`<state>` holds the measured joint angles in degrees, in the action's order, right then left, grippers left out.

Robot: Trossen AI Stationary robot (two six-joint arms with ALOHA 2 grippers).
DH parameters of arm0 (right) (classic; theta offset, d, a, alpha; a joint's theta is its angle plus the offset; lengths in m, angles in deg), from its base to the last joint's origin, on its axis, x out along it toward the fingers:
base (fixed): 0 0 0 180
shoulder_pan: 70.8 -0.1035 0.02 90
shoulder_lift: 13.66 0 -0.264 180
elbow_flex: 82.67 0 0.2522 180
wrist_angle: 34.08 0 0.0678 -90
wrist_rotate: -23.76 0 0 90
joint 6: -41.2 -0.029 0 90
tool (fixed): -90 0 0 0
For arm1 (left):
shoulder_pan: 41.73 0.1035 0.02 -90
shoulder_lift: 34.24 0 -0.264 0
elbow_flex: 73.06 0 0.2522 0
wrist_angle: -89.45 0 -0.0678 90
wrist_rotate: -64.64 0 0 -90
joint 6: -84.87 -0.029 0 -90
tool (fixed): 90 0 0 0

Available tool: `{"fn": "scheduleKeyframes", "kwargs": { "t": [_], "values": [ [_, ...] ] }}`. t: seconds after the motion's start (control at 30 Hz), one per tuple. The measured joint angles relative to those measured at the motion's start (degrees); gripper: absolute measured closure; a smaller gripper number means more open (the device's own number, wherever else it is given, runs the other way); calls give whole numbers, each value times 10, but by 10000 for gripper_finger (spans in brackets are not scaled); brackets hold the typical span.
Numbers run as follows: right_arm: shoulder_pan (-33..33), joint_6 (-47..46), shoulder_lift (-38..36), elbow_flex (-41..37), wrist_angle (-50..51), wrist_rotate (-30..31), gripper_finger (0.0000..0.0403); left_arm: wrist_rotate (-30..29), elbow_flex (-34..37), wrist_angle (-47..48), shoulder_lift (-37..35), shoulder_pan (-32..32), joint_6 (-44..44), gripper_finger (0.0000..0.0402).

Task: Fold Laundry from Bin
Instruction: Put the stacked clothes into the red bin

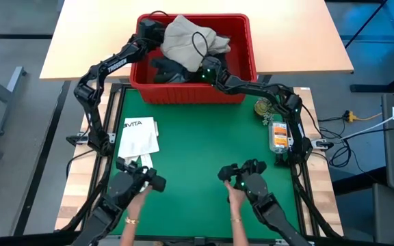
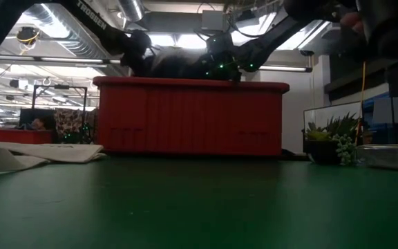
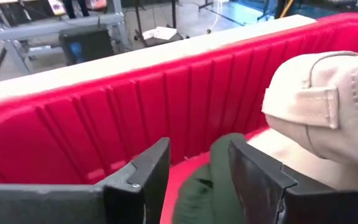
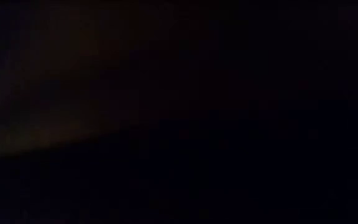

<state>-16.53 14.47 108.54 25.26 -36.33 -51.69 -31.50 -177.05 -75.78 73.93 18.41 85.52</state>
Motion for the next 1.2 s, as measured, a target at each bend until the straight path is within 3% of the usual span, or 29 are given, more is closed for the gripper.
{"fn": "scheduleKeyframes", "kwargs": {
  "t": [0.27, 0.53, 0.67, 1.2],
  "values": [
    [2, 1, -1, 0, 16, -1, 244, -16, 0, 50, -32, 16, -88, 242],
    [6, 2, -1, 23, 82, -20, 244, -128, 0, 86, -39, 25, -162, 242],
    [8, 3, -1, 48, 118, -21, 244, -138, 0, 104, -40, 31, -163, 244],
    [6, 3, -1, 66, 177, -22, 244, -179, 0, 100, -127, 33, -228, 310]
  ]
}}
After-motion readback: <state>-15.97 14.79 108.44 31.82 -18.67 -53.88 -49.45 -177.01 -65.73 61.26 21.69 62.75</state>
